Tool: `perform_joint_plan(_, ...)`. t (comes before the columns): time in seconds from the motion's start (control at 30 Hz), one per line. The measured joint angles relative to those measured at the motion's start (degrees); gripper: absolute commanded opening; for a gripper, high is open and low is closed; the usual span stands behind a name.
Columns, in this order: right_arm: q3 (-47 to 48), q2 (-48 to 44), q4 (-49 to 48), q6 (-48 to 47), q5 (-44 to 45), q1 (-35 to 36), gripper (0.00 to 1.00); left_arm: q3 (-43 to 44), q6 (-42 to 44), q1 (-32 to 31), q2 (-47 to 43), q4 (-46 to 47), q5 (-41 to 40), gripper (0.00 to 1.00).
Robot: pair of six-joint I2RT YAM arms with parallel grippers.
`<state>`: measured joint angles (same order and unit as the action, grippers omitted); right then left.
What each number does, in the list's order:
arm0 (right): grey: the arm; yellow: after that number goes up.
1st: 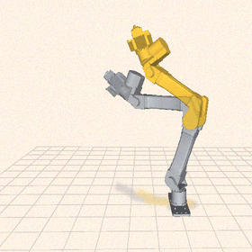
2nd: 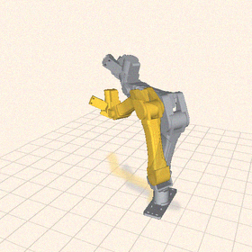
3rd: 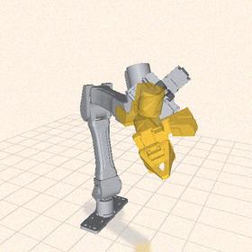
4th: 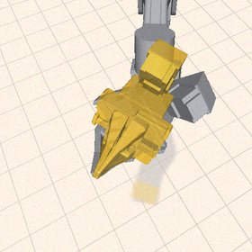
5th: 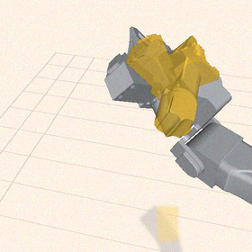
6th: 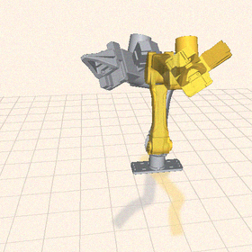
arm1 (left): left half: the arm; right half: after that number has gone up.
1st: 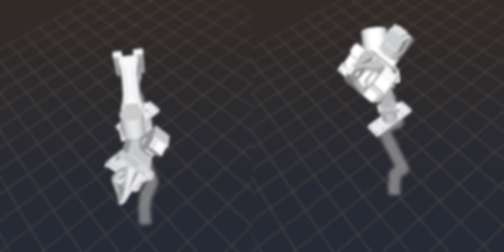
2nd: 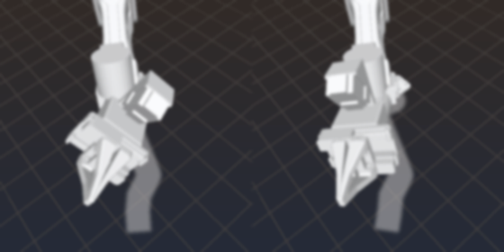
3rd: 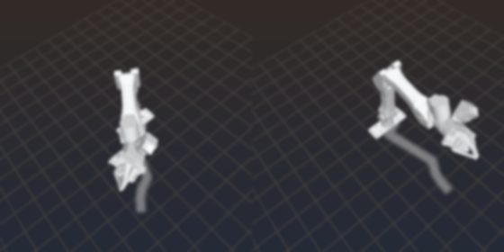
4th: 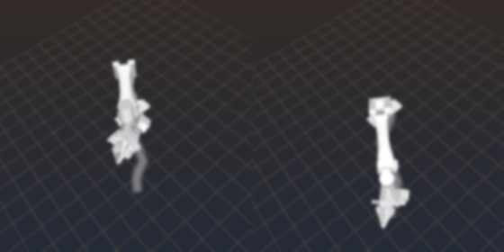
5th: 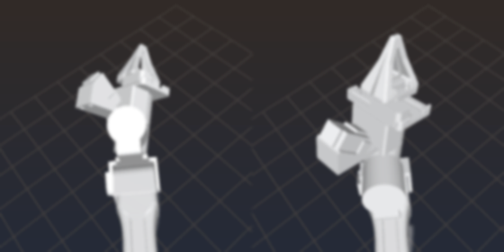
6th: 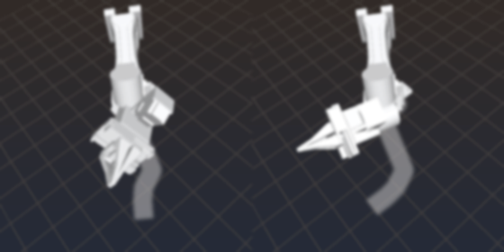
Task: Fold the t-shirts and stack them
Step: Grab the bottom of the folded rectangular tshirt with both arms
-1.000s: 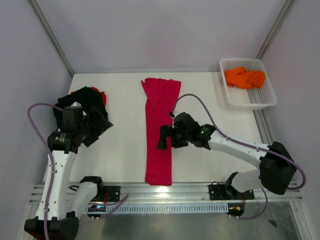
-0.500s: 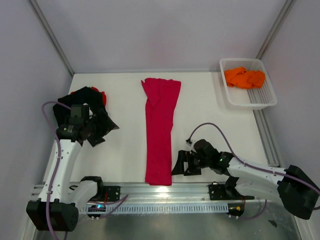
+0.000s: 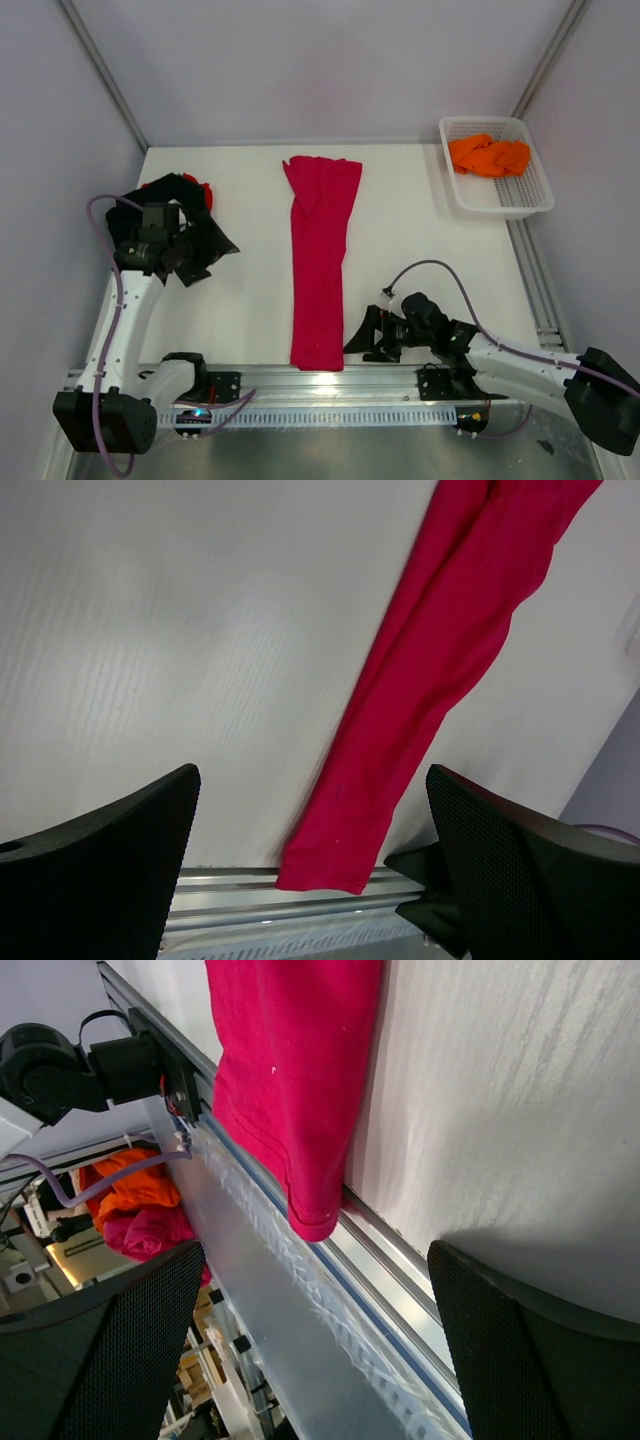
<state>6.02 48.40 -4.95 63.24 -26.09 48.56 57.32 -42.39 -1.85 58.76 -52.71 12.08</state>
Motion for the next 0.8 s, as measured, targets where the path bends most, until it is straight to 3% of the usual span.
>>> perform_joint_plan(0.5, 1.7, 21.6, -23.0, 5.8, -2.8, 4.5, 0.95, 4.0, 1.5, 0.0, 1.6, -0.4, -0.5, 0.97)
perform_joint_plan(0.8, 2.4, 23.5, -24.6, 6.1, -2.7, 5.1, 0.9, 4.5, 2.4, 0.0, 1.6, -0.8, -1.5, 0.97)
